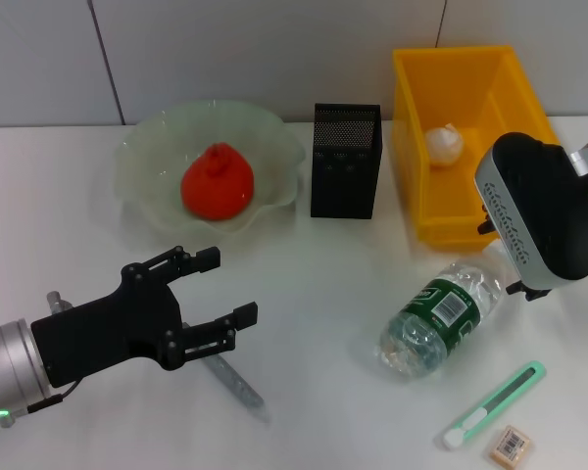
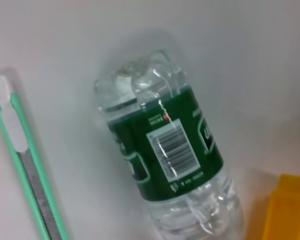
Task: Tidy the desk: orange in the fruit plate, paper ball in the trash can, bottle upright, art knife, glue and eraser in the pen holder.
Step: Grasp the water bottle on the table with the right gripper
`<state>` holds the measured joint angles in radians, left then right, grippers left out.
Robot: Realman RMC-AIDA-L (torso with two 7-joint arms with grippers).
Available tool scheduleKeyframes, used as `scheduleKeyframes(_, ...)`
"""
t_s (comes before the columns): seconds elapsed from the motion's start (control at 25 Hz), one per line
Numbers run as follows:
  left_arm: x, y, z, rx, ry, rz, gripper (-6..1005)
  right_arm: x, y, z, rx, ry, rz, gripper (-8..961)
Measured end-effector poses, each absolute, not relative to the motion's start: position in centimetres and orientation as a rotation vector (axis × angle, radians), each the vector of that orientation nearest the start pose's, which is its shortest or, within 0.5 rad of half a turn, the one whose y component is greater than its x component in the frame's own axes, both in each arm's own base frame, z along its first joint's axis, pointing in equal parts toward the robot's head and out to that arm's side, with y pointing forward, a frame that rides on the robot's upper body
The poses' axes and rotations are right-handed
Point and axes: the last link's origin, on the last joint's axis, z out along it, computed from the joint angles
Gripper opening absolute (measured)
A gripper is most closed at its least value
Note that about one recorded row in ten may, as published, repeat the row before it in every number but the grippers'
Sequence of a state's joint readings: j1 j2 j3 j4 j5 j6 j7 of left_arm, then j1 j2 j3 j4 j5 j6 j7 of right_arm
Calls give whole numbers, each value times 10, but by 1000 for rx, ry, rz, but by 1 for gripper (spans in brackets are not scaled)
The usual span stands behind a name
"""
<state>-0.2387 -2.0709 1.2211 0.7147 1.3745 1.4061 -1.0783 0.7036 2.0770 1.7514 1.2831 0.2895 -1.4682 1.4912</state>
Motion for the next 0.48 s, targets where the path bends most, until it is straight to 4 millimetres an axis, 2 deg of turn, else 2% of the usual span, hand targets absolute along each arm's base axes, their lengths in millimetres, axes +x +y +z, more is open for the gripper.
scheduleKeyframes(0.48, -271, 282, -21, -2548, -398, -886, 828, 191, 381, 3, -2732, -642, -1036, 776)
